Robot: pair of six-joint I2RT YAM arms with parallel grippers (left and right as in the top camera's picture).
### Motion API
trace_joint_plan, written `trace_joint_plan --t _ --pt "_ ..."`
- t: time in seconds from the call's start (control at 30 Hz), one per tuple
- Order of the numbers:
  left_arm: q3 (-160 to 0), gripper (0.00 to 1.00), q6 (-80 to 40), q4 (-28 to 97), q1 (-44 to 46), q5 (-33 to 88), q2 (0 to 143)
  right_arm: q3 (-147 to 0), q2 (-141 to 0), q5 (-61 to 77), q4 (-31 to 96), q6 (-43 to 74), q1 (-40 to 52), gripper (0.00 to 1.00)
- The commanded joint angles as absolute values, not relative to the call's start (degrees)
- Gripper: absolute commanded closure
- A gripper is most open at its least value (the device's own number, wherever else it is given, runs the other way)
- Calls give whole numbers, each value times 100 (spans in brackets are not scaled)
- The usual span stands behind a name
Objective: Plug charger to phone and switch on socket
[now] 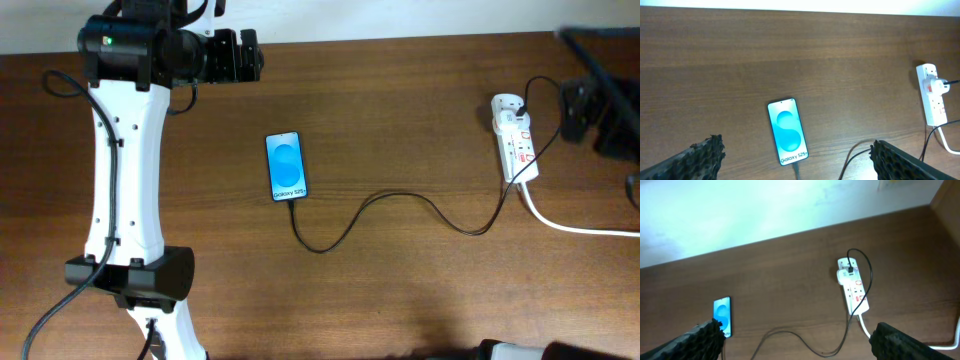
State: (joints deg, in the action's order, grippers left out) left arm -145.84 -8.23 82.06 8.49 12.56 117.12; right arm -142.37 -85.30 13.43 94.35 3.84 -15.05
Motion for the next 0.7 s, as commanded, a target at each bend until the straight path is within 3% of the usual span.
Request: trace_joint_plan --t 0.0,0.4,0.47,0.67 --pt "-14641 1 -812 8200 810 1216 11655 -14274 -8044 1374 9730 342 -1452 2" --pt "-14641 1 -812 8200 810 1216 11655 -14112 -7922 1288 9594 276 -1452 2" --pt "-14641 1 -812 8200 810 1216 11655 -13019 -7378 1260 8543 274 -1450 2" --pt "-14641 1 -812 8200 810 1216 11655 -6296 -4060 696 2963 276 -803 2"
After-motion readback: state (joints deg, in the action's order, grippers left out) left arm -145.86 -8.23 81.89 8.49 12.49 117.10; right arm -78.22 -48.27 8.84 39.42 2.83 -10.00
